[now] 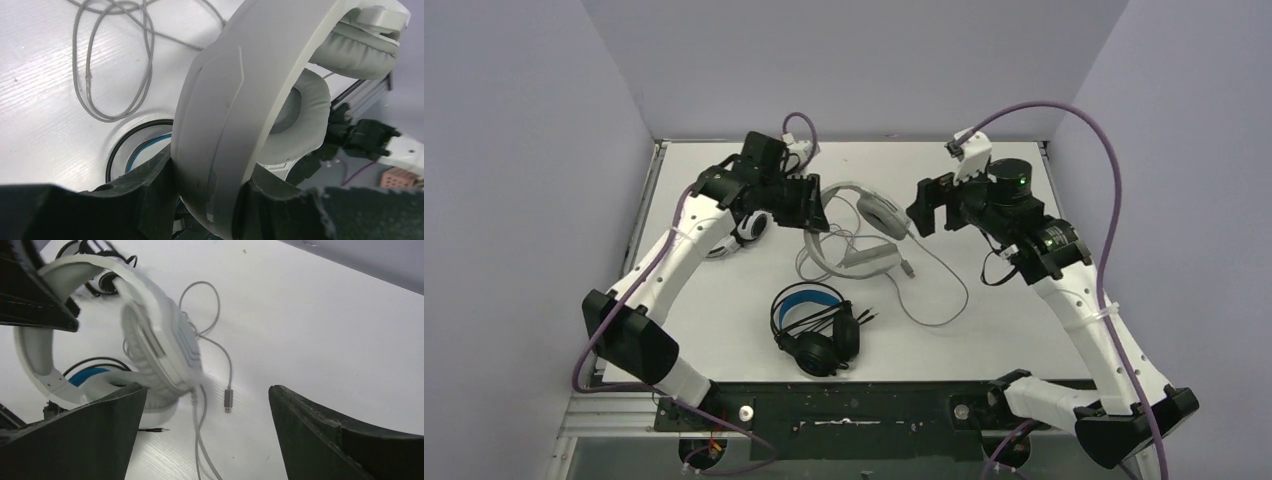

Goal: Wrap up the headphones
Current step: Pick up the headphones from the center of the board, then wrap the headphones cable around the headphones.

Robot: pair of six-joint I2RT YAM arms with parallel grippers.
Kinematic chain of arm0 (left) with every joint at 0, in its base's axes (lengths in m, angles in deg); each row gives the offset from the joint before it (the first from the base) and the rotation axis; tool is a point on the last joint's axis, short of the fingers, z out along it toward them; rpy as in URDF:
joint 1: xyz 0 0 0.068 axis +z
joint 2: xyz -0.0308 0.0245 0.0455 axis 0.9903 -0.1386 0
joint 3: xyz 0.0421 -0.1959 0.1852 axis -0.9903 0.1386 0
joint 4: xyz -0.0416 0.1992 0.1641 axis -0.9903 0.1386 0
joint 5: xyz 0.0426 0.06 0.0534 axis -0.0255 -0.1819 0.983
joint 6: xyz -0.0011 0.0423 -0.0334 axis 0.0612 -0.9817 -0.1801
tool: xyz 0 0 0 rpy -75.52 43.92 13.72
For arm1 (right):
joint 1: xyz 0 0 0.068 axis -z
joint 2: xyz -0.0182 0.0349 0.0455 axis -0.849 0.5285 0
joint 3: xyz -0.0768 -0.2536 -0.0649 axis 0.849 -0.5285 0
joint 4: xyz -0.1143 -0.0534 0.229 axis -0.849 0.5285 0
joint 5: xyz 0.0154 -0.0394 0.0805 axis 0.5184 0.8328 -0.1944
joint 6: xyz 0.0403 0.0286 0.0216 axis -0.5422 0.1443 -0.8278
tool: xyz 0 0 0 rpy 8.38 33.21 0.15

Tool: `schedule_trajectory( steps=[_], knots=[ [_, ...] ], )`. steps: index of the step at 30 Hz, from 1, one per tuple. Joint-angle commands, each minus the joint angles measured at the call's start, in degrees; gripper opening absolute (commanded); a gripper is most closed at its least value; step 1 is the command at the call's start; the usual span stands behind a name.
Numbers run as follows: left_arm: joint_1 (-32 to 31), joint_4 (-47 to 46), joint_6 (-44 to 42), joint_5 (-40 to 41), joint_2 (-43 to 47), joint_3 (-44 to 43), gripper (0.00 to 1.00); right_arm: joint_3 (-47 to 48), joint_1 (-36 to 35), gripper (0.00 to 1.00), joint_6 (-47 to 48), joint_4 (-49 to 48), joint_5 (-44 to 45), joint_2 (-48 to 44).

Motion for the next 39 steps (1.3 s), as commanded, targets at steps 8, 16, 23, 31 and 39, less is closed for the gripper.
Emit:
schedule_trajectory(
  steps=[8, 16, 23, 31, 39],
  knots=[
    [20.7, -22.9, 24.8, -22.2, 13.5, 1.3, 0.0, -1.7, 28.8, 1.0, -9.9, 0.4, -18.0, -4.5],
    [27.1, -36.6, 41.0, -20.8, 15.0, 2.1, 0.0, -14.8, 31.0, 1.0, -26.3, -28.9, -37.6, -4.0],
    [27.9, -41.9, 46.7, -23.3, 14.6, 1.3, 0.0, -20.5, 15.6, 1.0, -21.0, -42.3, -32.7, -0.5],
    [28.0, -43.7, 49.0, -26.0, 16.1, 1.1, 0.0, -28.0, 7.3, 1.0, -10.7, -59.5, -23.3, 7.4],
    [27.9, -46.1, 51.1, -28.0, 17.5, 1.6, 0.0, -27.8, 1.7, 0.98, -10.4, -72.8, -21.5, 17.0]
  ],
)
